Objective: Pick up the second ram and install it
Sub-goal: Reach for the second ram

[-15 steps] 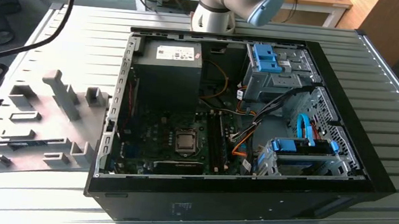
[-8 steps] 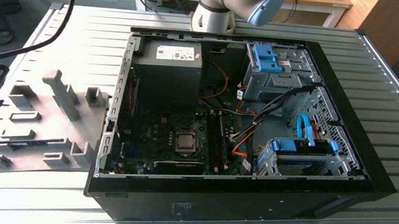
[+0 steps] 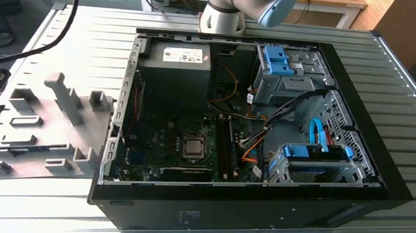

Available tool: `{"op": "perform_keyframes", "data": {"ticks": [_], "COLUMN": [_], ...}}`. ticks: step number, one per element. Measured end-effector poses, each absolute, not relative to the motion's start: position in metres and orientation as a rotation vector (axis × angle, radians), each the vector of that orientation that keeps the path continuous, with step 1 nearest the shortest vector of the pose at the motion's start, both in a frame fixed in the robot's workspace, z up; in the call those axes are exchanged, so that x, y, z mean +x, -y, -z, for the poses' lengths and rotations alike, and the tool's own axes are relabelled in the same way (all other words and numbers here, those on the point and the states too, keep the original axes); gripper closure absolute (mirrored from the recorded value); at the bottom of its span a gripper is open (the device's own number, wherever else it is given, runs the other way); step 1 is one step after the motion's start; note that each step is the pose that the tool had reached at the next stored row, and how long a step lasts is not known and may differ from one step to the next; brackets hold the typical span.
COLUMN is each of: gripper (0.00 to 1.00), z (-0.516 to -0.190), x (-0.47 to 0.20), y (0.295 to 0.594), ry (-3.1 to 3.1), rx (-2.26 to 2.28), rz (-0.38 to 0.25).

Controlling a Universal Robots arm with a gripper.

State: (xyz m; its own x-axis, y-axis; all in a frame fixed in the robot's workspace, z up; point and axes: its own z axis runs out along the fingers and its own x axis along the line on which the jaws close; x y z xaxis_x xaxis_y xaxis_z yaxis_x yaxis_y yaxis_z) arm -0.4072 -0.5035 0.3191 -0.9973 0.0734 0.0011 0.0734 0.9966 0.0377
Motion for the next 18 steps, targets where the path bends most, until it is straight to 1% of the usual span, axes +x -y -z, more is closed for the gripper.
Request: {"op": "perform_keyframes", "data": {"ticks": [10, 18], "gripper": [0.89, 0.89], "z": [-0.315, -0.302], "x": [-0.406, -0.404], "y": [0.503, 0.503], "ry": [-3.139, -3.141], "rx": [0.107, 0.071], "rz": [-0.059, -0.052]}}
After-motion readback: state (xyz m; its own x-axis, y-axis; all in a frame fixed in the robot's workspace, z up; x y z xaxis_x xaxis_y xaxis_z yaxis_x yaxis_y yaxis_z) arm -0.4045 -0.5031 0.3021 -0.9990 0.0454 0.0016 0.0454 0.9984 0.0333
